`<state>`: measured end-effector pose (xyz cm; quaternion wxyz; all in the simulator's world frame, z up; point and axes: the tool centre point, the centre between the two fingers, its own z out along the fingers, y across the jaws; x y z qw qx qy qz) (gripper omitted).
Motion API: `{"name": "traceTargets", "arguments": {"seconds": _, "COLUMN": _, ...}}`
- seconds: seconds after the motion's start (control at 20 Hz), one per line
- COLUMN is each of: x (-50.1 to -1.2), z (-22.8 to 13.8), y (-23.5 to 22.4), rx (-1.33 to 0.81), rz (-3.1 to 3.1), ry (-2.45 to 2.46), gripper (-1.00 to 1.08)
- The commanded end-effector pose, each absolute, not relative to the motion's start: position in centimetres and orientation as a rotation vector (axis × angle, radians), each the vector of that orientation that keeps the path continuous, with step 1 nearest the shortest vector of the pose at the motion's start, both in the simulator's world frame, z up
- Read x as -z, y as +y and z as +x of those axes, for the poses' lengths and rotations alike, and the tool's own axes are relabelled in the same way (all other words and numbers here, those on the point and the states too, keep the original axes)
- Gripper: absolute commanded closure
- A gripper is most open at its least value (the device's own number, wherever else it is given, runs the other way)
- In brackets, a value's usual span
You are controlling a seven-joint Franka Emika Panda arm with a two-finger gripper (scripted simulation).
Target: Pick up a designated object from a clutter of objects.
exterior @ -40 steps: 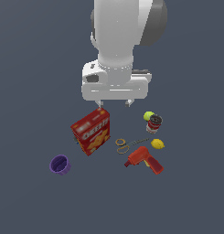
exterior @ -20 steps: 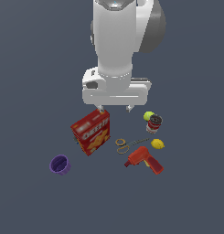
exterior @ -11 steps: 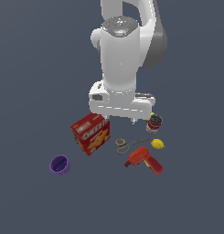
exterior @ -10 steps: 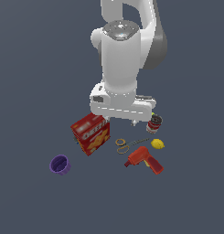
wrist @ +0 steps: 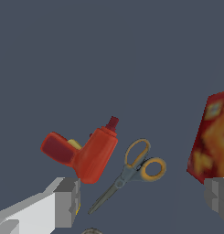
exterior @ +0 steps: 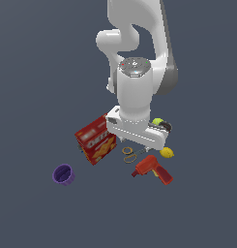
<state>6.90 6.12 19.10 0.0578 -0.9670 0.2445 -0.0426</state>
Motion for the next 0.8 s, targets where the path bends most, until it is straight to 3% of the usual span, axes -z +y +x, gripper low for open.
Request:
{"name": "traceTargets", "arguments": {"seconds": 0.0, "x": -17.6, "z": 7.5, "y": 6.8, "rx": 0.146, "rz": -2.889, "ry": 0.841, "gripper": -1.0}}
{"name": "traceTargets", "arguments": {"seconds": 0.75, "x": -9.0, "z": 9.5, "y": 9.6, "rx": 0.227, "rz": -2.592, "ry": 1.379, "gripper": -1.0}}
